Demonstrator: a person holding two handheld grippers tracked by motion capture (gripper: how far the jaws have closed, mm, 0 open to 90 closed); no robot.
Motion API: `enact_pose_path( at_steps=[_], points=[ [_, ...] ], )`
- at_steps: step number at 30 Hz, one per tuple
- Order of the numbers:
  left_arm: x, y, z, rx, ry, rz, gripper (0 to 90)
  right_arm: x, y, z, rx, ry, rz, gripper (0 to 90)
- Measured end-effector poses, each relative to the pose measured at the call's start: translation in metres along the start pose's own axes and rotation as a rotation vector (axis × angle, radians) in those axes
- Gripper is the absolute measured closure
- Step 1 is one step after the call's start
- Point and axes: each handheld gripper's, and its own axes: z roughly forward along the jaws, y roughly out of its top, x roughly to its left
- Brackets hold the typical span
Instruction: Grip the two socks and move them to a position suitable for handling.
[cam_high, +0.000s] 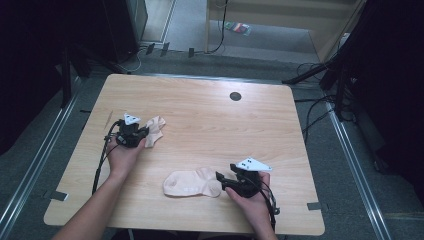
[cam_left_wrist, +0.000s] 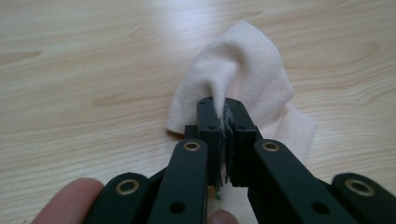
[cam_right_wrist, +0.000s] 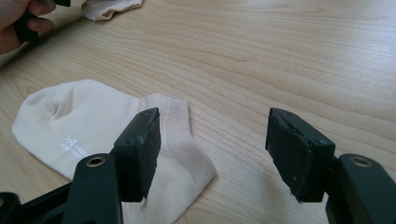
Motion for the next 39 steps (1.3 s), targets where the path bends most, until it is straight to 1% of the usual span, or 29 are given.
enact_pose_path(
  at_steps=[1, 3, 4, 5, 6, 11, 12, 13, 15, 16, 18, 19, 20, 21, 22, 23, 24, 25, 26, 27, 29, 30, 31, 32, 35, 36, 37, 38, 39],
  points=[
    [0.000, 0.000, 0.000, 0.000, 0.000, 0.000, 88.3, 0.000, 0.000, 0.000, 0.000, 0.000, 0.000, 36.1],
    [-0.011, 0.006, -0.009, -0.037, -0.026, 0.008, 88.4, -0.001, 0.000, -0.001, 0.000, -0.001, 0.002, 36.2],
    [-0.022, 0.011, -0.015, -0.059, -0.049, 0.009, 88.5, -0.003, 0.000, 0.000, 0.002, -0.003, 0.006, 36.3],
    [-0.022, 0.011, -0.015, -0.059, -0.049, 0.009, 88.5, -0.003, 0.000, 0.000, 0.001, -0.002, 0.007, 36.4],
    [-0.030, 0.015, -0.018, -0.066, -0.066, 0.017, 88.5, -0.003, 0.000, 0.000, 0.001, -0.002, 0.007, 36.4],
    [-0.062, 0.026, -0.021, -0.084, -0.167, -0.012, 88.5, -0.002, 0.000, 0.000, 0.001, -0.004, 0.005, 36.4],
    [-0.068, 0.027, -0.021, -0.079, -0.188, -0.014, 88.5, -0.003, 0.000, 0.000, 0.000, -0.004, 0.004, 36.4],
    [-0.079, 0.027, -0.018, -0.073, -0.210, -0.018, 88.5, -0.003, 0.000, -0.001, 0.001, -0.004, 0.006, 36.5],
    [-0.087, 0.026, -0.013, -0.055, -0.230, -0.027, 88.5, -0.004, 0.000, -0.001, -0.004, -0.006, 0.014, 36.6],
    [-0.087, 0.026, -0.013, -0.055, -0.230, -0.027, 88.5, -0.004, 0.000, -0.001, -0.004, -0.006, 0.014, 36.6],
    [-0.098, 0.021, -0.003, -0.029, -0.228, -0.034, 88.2, -0.006, 0.001, -0.001, -0.006, -0.008, 0.022, 36.7],
    [-0.098, 0.021, -0.003, -0.029, -0.228, -0.034, 87.9, -0.006, 0.001, -0.001, -0.006, -0.008, 0.022, 36.7],
    [-0.100, 0.017, 0.004, -0.033, -0.234, -0.058, 86.1, -0.006, 0.001, -0.001, -0.008, -0.010, 0.024, 36.8],
    [-0.100, 0.017, 0.004, -0.033, -0.234, -0.058, 81.8, -0.006, 0.001, -0.001, -0.008, -0.010, 0.024, 36.8],
    [-0.100, 0.016, 0.006, -0.043, -0.245, -0.074, 81.8, -0.006, 0.001, -0.001, -0.010, -0.011, 0.026, 36.8],
    [-0.099, 0.016, 0.006, -0.053, -0.269, -0.081, 71.1, -0.005, 0.001, -0.001, -0.013, -0.011, 0.029, 36.9],
    [-0.099, 0.017, 0.005, -0.063, -0.277, -0.080, 62.0, -0.005, 0.002, -0.001, -0.016, -0.015, 0.031, 36.9],
    [-0.098, 0.017, 0.003, -0.080, -0.269, -0.066, 56.8, -0.004, 0.003, -0.001, -0.021, -0.018, 0.035, 36.9],
    [-0.095, 0.018, -0.001, -0.108, -0.239, -0.035, 45.7, -0.002, 0.006, 0.000, -0.033, -0.022, 0.043, 37.2],
    [-0.095, 0.018, -0.001, -0.108, -0.239, -0.035, 44.5, -0.002, 0.006, 0.000, -0.033, -0.022, 0.043, 37.2],
    [-0.089, 0.018, -0.003, -0.124, -0.231, -0.032, 40.5, 0.001, 0.013, 0.004, -0.042, -0.022, 0.054, 39.7],
    [-0.083, 0.014, -0.004, -0.146, -0.228, -0.037, 40.0, 0.005, 0.021, 0.010, -0.042, -0.010, 0.050, 42.5],
    [-0.083, 0.014, -0.004, -0.146, -0.228, -0.037, 39.9, 0.005, 0.021, 0.010, -0.042, -0.010, 0.050, 42.5],
    [-0.078, 0.008, -0.003, -0.160, -0.207, -0.025, 39.4, 0.011, 0.027, 0.018, -0.034, 0.001, 0.036, 48.2],
    [-0.071, -0.001, 0.000, -0.169, -0.177, -0.008, 39.0, 0.018, 0.037, 0.033, -0.006, 0.023, 0.015, 52.3],
    [-0.071, -0.001, 0.000, -0.169, -0.177, -0.008, 39.0, 0.018, 0.037, 0.033, -0.006, 0.023, 0.015, 52.3],
    [-0.068, -0.003, 0.001, -0.167, -0.171, -0.012, 38.9, 0.023, 0.045, 0.046, 0.027, 0.047, 0.019, 53.7],
    [-0.067, -0.005, 0.001, -0.168, -0.169, -0.015, 38.9, 0.023, 0.045, 0.046, 0.027, 0.047, 0.019, 53.7],
    [-0.065, -0.007, 0.001, -0.171, -0.165, -0.017, 38.0, 0.027, 0.052, 0.058, 0.054, 0.039, 0.024, 54.0]
  ],
)
